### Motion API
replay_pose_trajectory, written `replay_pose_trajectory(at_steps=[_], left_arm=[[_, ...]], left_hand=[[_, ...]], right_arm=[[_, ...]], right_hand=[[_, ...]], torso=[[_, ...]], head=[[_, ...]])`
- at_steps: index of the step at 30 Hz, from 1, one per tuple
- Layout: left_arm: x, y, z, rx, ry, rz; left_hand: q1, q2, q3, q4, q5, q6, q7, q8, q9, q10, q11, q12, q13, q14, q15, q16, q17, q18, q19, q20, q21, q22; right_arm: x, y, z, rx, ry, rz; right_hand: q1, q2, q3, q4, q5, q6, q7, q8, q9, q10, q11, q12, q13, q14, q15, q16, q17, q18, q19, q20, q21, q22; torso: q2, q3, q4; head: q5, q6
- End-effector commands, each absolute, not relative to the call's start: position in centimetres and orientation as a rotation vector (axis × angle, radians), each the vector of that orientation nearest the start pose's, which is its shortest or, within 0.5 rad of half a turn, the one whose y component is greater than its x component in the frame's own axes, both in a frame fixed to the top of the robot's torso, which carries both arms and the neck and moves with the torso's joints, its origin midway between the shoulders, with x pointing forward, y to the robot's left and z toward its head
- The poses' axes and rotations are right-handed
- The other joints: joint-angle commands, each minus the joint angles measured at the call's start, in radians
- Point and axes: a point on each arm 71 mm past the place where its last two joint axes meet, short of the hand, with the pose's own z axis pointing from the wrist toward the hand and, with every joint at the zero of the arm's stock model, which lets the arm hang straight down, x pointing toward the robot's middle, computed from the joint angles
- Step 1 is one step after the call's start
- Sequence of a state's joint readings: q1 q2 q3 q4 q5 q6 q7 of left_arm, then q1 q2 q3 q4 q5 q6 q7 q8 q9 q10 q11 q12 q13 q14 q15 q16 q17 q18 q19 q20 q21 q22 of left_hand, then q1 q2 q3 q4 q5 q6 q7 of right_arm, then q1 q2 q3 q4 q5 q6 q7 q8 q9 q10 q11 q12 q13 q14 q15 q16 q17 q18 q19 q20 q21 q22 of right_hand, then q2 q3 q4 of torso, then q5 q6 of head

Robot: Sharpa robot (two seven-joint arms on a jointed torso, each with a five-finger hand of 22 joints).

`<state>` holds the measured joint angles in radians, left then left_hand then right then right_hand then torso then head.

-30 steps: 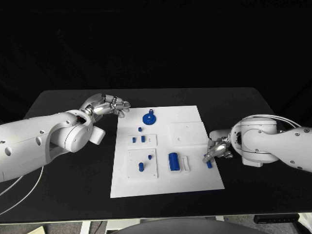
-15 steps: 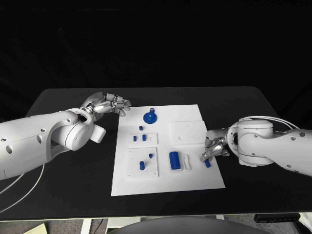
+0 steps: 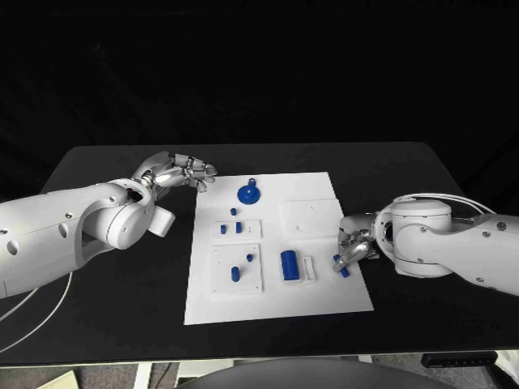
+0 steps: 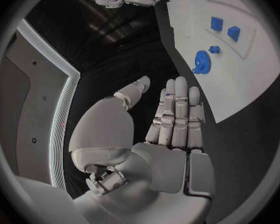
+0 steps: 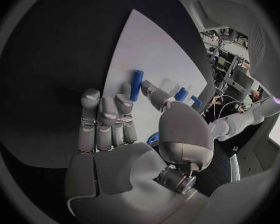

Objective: Assemble the parts on the task board

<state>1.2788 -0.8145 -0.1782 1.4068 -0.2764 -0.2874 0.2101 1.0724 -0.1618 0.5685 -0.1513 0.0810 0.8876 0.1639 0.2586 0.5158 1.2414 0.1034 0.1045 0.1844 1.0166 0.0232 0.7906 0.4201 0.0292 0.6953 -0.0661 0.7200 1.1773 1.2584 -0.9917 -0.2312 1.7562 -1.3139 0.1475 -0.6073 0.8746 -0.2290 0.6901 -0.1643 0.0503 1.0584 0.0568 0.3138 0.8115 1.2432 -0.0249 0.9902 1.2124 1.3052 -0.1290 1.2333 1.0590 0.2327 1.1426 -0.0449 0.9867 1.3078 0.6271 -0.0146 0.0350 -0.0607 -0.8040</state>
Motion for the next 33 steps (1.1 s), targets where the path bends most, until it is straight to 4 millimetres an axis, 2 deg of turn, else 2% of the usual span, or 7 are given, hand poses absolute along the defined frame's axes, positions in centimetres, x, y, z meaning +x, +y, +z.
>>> replay_pose_trajectory(at_steps=[1, 10, 17, 22, 23, 26, 33], left_arm=[[50.43, 22.57, -20.26, -0.865, 1.699, -1.254], [50.45, 22.52, -20.27, -0.863, 1.701, -1.255], [50.45, 22.53, -20.27, -0.861, 1.701, -1.254], [50.45, 22.51, -20.27, -0.861, 1.701, -1.254], [50.45, 22.51, -20.27, -0.861, 1.701, -1.254], [50.47, 22.49, -20.27, -0.860, 1.700, -1.254], [50.48, 22.47, -20.27, -0.860, 1.701, -1.254]], left_hand=[[0.000, 0.008, -0.002, 0.005, 0.003, -0.008, -0.001, 0.004, -0.001, -0.006, -0.003, -0.004, 0.002, 0.007, 0.001, -0.005, 0.001, -0.015, 0.002, -0.009, -0.003, 0.001], [0.000, 0.008, -0.002, 0.006, 0.003, -0.009, -0.001, 0.004, -0.001, -0.006, -0.003, -0.004, 0.002, 0.007, 0.001, -0.005, 0.002, -0.015, 0.002, -0.009, -0.004, 0.001], [0.000, 0.009, -0.002, 0.007, 0.003, -0.009, -0.001, 0.004, -0.001, -0.006, -0.003, -0.004, 0.002, 0.007, 0.001, -0.005, 0.002, -0.015, 0.002, -0.009, -0.004, 0.002], [0.000, 0.009, -0.002, 0.007, 0.003, -0.009, -0.001, 0.004, -0.001, -0.006, -0.003, -0.004, 0.002, 0.007, 0.001, -0.005, 0.002, -0.015, 0.002, -0.009, -0.004, 0.002], [0.000, 0.009, -0.002, 0.007, 0.003, -0.009, -0.001, 0.004, -0.001, -0.006, -0.003, -0.004, 0.002, 0.007, 0.001, -0.005, 0.002, -0.015, 0.002, -0.009, -0.004, 0.002], [0.000, 0.009, -0.002, 0.007, 0.003, -0.009, -0.001, 0.004, -0.001, -0.006, -0.003, -0.004, 0.002, 0.007, 0.001, -0.005, 0.002, -0.015, 0.002, -0.009, -0.004, 0.002], [0.000, 0.010, -0.002, 0.007, 0.003, -0.008, -0.001, 0.004, -0.001, -0.006, -0.003, -0.004, 0.002, 0.008, 0.001, -0.005, 0.002, -0.015, 0.002, -0.009, -0.004, 0.002]], right_arm=[[39.81, -23.51, -26.33, -0.183, 2.433, 0.127], [39.80, -23.53, -26.72, -0.162, 2.410, 0.127], [40.03, -23.53, -26.67, -0.111, 2.393, 0.148], [40.07, -23.64, -26.66, -0.074, 2.394, 0.161], [40.08, -23.71, -26.65, -0.063, 2.393, 0.165], [40.05, -23.99, -26.59, -0.024, 2.391, 0.176], [40.47, -24.37, -25.85, 0.149, 2.361, 0.255]], right_hand=[[0.013, -0.008, 0.008, 0.001, -0.001, -0.042, 0.038, -0.090, -0.161, -0.002, 0.007, -0.006, 0.000, 0.003, 0.008, -0.005, -0.002, 0.029, -0.005, 0.002, -0.006, 0.011], [0.046, 0.005, 0.031, -0.008, 0.000, -0.036, 0.037, -0.091, -0.168, 0.000, 0.007, -0.004, 0.000, 0.004, 0.007, -0.006, -0.002, 0.029, -0.003, 0.001, -0.006, 0.010], [0.071, 0.084, 0.070, -0.050, 0.014, -0.018, 0.035, -0.090, -0.181, 0.006, 0.004, -0.002, -0.002, 0.007, 0.006, -0.007, -0.002, 0.029, -0.003, 0.006, -0.007, 0.012], [0.071, 0.088, 0.073, -0.052, 0.018, -0.017, 0.034, -0.090, -0.181, 0.007, 0.004, -0.002, -0.002, 0.007, 0.006, -0.007, -0.002, 0.029, -0.003, 0.007, -0.006, 0.012], [0.065, 0.107, 0.081, -0.049, 0.043, -0.005, 0.032, -0.085, -0.182, 0.010, 0.002, 0.000, -0.002, 0.008, 0.005, -0.007, -0.002, 0.029, -0.002, 0.008, -0.006, 0.012], [0.050, 0.114, 0.084, -0.056, 0.055, 0.002, 0.029, -0.084, -0.186, 0.014, 0.000, 0.001, -0.003, 0.010, 0.003, -0.006, -0.002, 0.029, 0.001, 0.010, -0.004, 0.013], [0.032, 0.116, 0.089, -0.058, 0.056, 0.013, 0.026, -0.081, -0.191, 0.018, -0.004, 0.001, -0.004, 0.011, 0.000, -0.006, -0.003, 0.029, 0.005, 0.011, -0.002, 0.013]], torso=[[0.000, 0.0001, -0.0002], [0.000, 0.0003, 0.0006], [0.000, 0.0006, 0.0013], [0.000, 0.0002, 0.0009], [0.000, 0.0001, 0.0010], [0.000, 0.0004, 0.0008], [0.000, 0.0004, 0.0011]], head=[[-0.001, -0.001], [-0.002, -0.003], [-0.003, -0.003], [-0.002, -0.004], [-0.002, -0.003], [-0.001, -0.003], [0.000, -0.003]])
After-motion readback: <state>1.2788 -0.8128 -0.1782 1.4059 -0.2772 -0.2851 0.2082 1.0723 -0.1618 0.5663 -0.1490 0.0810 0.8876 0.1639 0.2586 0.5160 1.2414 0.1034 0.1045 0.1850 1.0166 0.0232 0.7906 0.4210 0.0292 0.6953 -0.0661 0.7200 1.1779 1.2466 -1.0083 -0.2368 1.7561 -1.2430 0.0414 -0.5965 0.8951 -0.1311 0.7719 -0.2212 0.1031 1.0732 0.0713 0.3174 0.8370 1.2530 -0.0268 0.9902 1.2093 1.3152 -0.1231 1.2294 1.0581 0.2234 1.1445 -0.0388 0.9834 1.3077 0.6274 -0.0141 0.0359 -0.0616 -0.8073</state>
